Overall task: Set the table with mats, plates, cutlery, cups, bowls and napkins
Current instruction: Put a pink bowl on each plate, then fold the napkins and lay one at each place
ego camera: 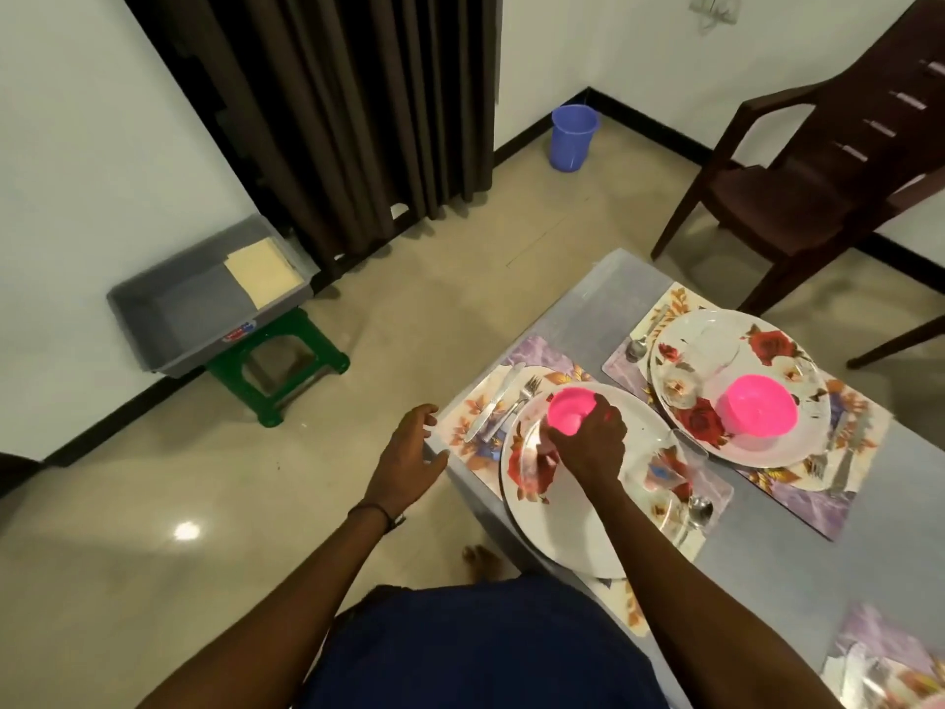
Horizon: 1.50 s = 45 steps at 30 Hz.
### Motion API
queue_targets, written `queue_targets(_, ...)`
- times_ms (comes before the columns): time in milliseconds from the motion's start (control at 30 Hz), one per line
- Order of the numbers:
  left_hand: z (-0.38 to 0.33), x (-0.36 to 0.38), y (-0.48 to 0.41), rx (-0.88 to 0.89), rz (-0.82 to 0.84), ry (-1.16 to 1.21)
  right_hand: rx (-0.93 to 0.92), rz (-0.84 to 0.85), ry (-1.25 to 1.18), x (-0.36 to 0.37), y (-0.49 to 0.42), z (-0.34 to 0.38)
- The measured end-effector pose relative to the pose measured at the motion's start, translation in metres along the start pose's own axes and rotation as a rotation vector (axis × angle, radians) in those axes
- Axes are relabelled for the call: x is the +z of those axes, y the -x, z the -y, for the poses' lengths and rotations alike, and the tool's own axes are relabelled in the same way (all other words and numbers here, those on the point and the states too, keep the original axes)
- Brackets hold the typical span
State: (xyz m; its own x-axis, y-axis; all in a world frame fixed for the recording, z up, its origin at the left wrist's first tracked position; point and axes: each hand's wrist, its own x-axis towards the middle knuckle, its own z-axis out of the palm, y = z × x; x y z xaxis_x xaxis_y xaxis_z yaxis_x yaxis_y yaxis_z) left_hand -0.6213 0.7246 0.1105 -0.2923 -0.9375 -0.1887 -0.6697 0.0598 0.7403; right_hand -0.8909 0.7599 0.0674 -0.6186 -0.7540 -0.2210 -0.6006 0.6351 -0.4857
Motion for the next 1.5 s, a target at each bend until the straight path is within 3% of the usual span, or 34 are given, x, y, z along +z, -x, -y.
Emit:
queue_targets(233, -0.002, -0.015, -0.068, 0.128, 0.044, 0.013, 0.031, -0.144, 0.095, 0.006, -0.001, 0.030)
queue_targets(367, 0.017, -0.033, -0.096, 0.221, 0.098, 0.001, -0.124, -0.277, -0.018, 0.020, 0.017, 0.074)
queue_targets(467, 0.040, -0.063, -0.112, 0.251, 0.087, 0.003, -0.153, -0.148, -0.220, 0.048, 0.030, 0.122)
queue_targets(600, 0.087, -0.122, -0.136, 0.222, 0.048, 0.017, -0.208, 0.007, -0.293, 0.098, 0.031, 0.196)
queue_targets(967, 0.221, -0.241, -0.162, -0.013, -0.201, 0.042, -0.471, 0.275, -0.174, 0.183, 0.013, 0.371)
queue_targets(1267, 0.259, -0.282, -0.225, -0.193, -0.385, 0.131, -0.655, 0.459, -0.049, 0.239, -0.061, 0.488)
queue_targets(1500, 0.274, -0.292, -0.301, -0.415, -0.639, 0.277, -0.934, 0.679, 0.155, 0.299, -0.171, 0.582)
